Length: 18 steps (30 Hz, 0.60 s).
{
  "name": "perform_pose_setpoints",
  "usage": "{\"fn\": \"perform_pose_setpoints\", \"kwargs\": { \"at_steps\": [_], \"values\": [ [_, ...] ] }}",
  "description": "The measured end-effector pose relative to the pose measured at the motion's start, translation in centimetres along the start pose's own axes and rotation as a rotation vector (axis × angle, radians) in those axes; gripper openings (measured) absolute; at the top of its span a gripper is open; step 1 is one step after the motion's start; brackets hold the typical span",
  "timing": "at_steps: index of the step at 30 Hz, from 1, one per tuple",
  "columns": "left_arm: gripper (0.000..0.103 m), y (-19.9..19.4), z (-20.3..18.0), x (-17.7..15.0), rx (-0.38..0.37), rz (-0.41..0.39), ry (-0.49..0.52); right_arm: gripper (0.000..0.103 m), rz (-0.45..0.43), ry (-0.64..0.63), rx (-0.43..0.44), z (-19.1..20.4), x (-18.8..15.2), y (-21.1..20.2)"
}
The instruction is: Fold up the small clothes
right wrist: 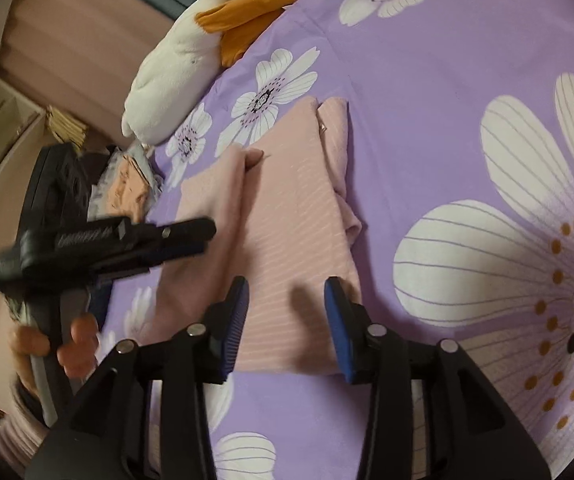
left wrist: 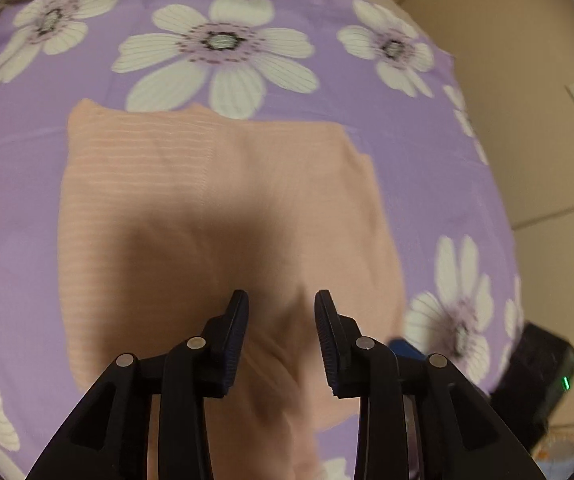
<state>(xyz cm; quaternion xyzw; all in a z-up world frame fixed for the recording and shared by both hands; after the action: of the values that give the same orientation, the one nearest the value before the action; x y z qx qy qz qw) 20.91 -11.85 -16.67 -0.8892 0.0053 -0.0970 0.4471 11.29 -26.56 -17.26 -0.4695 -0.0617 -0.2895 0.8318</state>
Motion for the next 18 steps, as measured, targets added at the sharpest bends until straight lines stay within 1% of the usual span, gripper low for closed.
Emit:
{"fn": "perform_pose_setpoints", "kwargs": {
  "at_steps": [3,5,6,9,11,14,16,18],
  "values": [
    [0.031,-1.8,-0.1,-0.6,-0.006,-0.041,0.023,0.042,-0.006,0.01,0.055,1.0,0.6,-0.1],
    [0.031,-3.3,0.9,-1.1,-0.018,-0.075,0.009,0.045,0.009,0.0,0.096,2.0,1.1,0.3],
    [0.031,-3.8,1.5,-1.5,-0.017,-0.089,0.0,0.046,0.018,-0.007,0.102,2.4,1.3,0.6],
    [0.031,-5.5,4.1,-2.6,0.009,-0.13,-0.033,0.046,0.045,-0.048,0.1,4.1,2.4,2.4],
    [0.031,-6.6,5.9,-3.7,0.012,-0.152,-0.06,0.046,0.076,-0.072,0.11,5.4,3.0,3.8],
    [0.031,-7.6,7.9,-5.0,0.038,-0.167,-0.089,0.046,0.111,-0.107,0.086,6.9,3.8,6.1],
    [0.031,-8.0,9.0,-5.7,0.025,-0.169,-0.114,0.046,0.129,-0.122,0.068,7.5,4.1,7.7],
    [0.031,-8.2,9.8,-6.0,0.012,-0.173,-0.134,0.045,0.143,-0.13,0.076,8.0,4.5,8.9]
  ]
}}
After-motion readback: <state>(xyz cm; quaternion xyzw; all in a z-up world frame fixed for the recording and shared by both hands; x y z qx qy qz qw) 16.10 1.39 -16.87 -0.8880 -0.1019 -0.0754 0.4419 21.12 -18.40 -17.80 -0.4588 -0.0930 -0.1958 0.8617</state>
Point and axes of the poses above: each gripper's, at about its wrist camera, not at the fingertips, and y roughly the way its jaws point, z to its left, x to its top, the point moved 6 cm from there along y, roughly the way its jaws point, and after that the axes turned 14 degrees about -x, right-handed, at the moved point
